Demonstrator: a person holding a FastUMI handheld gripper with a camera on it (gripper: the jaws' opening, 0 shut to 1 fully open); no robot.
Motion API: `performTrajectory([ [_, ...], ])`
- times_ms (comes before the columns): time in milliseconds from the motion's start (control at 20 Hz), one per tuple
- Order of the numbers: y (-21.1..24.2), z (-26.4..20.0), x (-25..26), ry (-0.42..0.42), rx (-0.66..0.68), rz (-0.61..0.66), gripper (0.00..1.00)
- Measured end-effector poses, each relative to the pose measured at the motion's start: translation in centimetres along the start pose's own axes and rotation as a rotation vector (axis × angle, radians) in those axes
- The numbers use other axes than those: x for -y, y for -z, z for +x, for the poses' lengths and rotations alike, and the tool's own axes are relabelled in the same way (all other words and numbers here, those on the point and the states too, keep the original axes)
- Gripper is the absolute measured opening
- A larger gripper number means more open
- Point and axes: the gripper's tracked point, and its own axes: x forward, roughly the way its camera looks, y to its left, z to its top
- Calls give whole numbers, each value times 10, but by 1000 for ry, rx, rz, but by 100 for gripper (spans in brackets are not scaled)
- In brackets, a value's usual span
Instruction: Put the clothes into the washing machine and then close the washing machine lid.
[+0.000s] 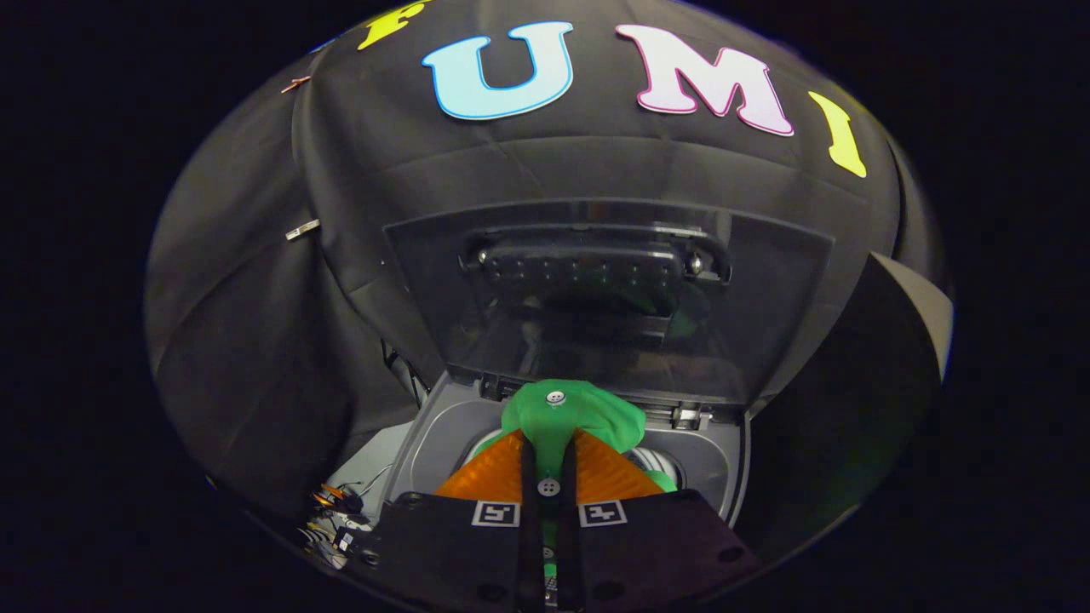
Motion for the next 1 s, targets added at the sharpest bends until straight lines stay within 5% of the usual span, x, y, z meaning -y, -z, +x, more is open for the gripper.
performTrajectory([
  [500, 34, 38, 17, 86, -16, -23, 10],
  [650, 35, 38, 16, 86, -23, -9, 17],
  [1000, 36, 32, 37, 221, -29, 25, 100],
])
